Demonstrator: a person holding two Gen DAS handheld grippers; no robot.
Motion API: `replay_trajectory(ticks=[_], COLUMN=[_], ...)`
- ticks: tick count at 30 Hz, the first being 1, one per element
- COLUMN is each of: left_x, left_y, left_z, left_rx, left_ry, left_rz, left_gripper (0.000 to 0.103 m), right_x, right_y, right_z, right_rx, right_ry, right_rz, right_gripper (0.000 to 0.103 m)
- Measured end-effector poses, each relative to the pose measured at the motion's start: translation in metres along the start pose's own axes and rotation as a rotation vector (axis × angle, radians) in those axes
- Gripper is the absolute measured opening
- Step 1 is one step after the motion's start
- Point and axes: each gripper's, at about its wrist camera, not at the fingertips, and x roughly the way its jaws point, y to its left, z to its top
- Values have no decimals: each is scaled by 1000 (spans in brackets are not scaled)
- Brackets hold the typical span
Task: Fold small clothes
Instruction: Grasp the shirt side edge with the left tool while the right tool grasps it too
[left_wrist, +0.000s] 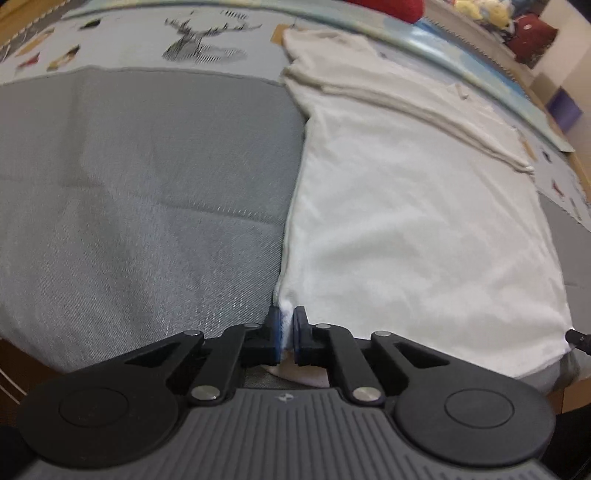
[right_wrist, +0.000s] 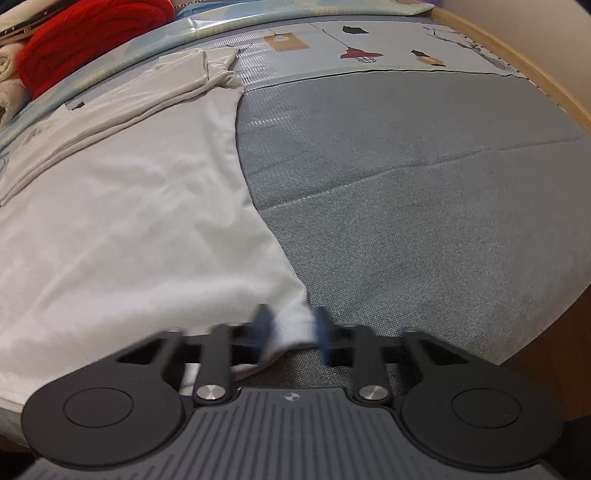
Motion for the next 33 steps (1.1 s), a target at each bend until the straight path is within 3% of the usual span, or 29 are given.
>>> replay_trajectory(ticks=[4, 10, 11, 12, 14, 15, 17, 20, 24, 26, 31, 33], left_x=[-24, -6, -4, -4, -5, -5, -1, 4, 3, 1, 1, 0], left_y=[3, 6, 8, 11, 19, 22, 21, 7, 1, 2, 0, 1], left_z=[-6, -12, -11, -9, -5, -3, -3, -5, -9, -9, -10, -10], left_rx=[2, 15, -2, -24, -77, -96, -92, 3, 41, 51, 53, 35], left_ry=[-15, 101, 106, 104, 94, 93, 115, 118, 120, 115, 109, 108], left_rz=[-23, -15, -3, 5, 1, -6, -10, 35, 13, 12, 9, 16], left_gripper=[6, 10, 17, 32, 51, 51, 49, 44, 10, 9, 9, 16], right_x=[-16, -12, -10, -10, -11, -11, -9, -6, -5, -5, -10, -12], right_y=[-5, -12, -12, -11, -12, -12, -12, -13, -9, -8, -6, -7], right_z=[0, -4, -4, -4, -2, -2, -2, -2, -2, -2, -3, -3], right_rx=[13, 66, 69, 73, 82, 85, 83, 72, 47, 41, 33, 39], right_ry=[-33, 45, 56, 54, 47, 49, 61, 67, 63, 63, 46, 45], right_rz=[-7, -35, -28, -22, -16, -11, -17, -19, -24, -11, -10, -5], right_gripper=[10, 10, 11, 15, 18, 25, 29, 29, 24, 14, 12, 12])
